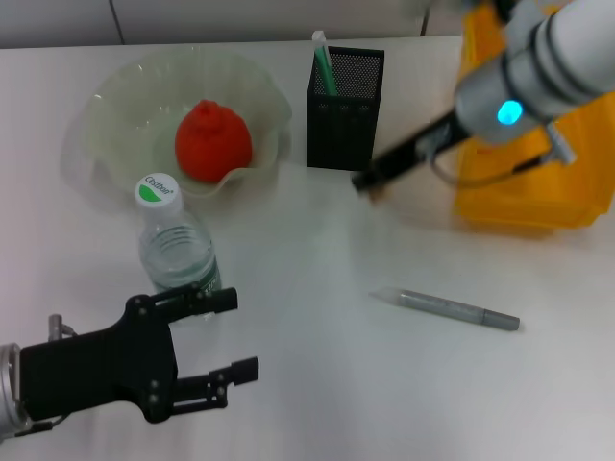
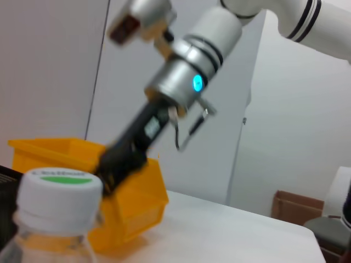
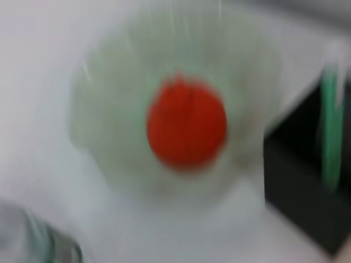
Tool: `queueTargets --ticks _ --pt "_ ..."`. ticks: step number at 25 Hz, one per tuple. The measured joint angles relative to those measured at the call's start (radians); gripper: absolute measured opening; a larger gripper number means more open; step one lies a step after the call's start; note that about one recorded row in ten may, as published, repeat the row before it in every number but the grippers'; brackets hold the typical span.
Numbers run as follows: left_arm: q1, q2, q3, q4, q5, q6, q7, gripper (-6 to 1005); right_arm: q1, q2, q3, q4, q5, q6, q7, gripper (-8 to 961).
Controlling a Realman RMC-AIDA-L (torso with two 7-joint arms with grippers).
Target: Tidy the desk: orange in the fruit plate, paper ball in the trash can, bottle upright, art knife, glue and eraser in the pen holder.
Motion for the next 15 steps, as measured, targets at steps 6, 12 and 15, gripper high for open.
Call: queueTargets --ticks 6,12,15 --pt "0.010 0.000 0.042 -0.002 0.002 0.002 0.001 784 -0.089 -0.001 0.161 -0.157 0.125 0.089 -0.170 259" --pt "0.010 -0.002 0.042 -0.002 0.002 0.001 0.001 784 -0.012 -0.005 0.272 0.030 0.129 0.223 -0.324 260" --pt "0.008 -0.002 0.043 -0.002 0.002 -0.001 0.001 784 0.055 -0.005 0.299 0.150 0.129 0.231 -0.373 260"
